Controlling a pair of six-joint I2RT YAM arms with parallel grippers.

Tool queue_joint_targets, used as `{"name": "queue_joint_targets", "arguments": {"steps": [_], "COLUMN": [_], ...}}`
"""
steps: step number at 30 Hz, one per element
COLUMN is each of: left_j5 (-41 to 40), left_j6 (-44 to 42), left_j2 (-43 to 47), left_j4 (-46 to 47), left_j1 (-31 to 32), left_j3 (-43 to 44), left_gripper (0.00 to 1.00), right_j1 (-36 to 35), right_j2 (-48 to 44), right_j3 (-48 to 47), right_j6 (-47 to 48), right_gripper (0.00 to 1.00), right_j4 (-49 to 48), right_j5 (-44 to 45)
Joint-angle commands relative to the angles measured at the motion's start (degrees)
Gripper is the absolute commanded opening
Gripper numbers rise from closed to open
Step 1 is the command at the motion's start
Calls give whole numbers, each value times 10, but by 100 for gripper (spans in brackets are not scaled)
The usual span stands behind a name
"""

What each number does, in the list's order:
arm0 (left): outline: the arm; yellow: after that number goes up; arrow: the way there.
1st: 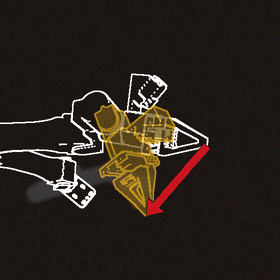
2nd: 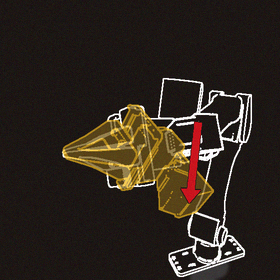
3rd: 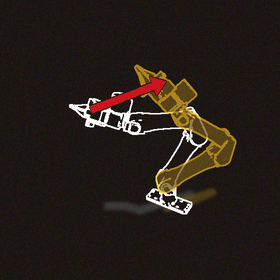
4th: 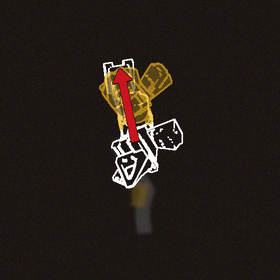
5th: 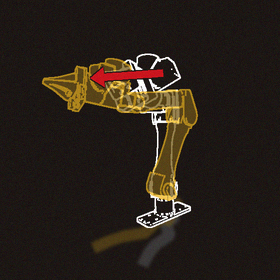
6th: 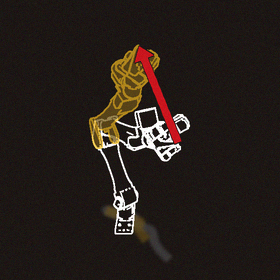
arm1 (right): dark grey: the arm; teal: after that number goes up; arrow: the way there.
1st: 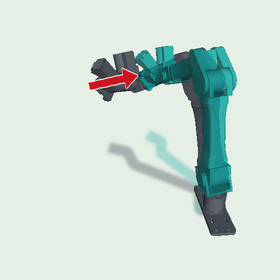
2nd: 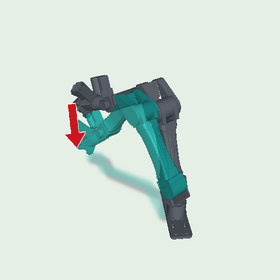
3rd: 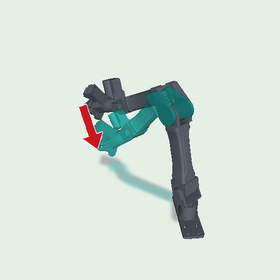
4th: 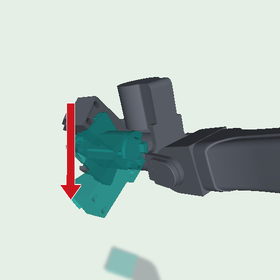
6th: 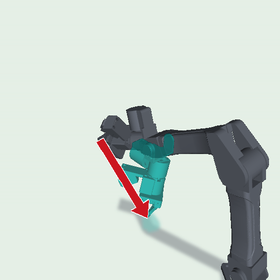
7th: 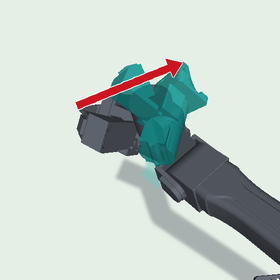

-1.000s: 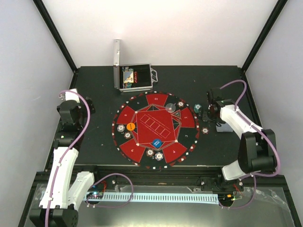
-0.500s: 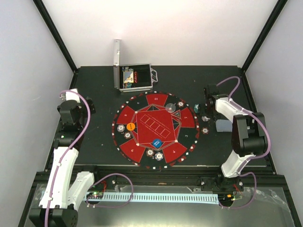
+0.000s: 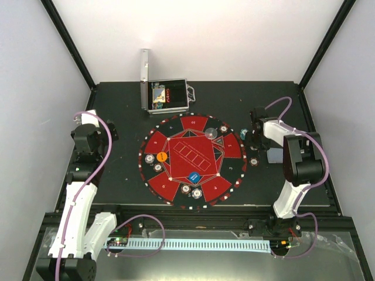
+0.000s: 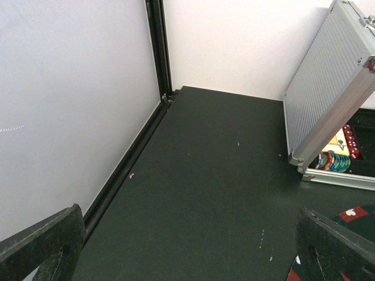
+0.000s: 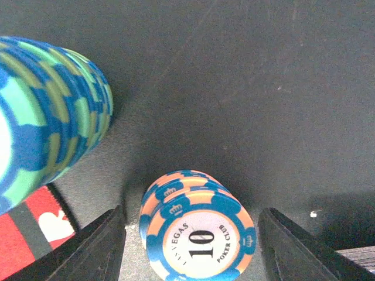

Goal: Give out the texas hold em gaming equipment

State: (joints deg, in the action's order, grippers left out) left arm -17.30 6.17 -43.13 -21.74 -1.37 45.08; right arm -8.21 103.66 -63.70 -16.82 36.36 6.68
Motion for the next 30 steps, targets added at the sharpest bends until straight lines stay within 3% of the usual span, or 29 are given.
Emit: {"name": "queue_joint_targets", "arguments": {"steps": [1,22,30], "left_j5": [9,9,8], "left_j6": [2,2,2], "left_j2": [1,6,8], "left_j4": [10,9,9], "left_j1": [4,4,5], "left_j3": [10,10,10], "left_gripper": [99,99,99], "right_j1": [3,3,4], "right_j2": [17,37,-7], "right_j3": [-7,-14,-16], "right_j6": [1,8,14], "right_gripper": [62,41,34], "right_j4": [-5,16,28], "right_j5": [18,5,8]}}
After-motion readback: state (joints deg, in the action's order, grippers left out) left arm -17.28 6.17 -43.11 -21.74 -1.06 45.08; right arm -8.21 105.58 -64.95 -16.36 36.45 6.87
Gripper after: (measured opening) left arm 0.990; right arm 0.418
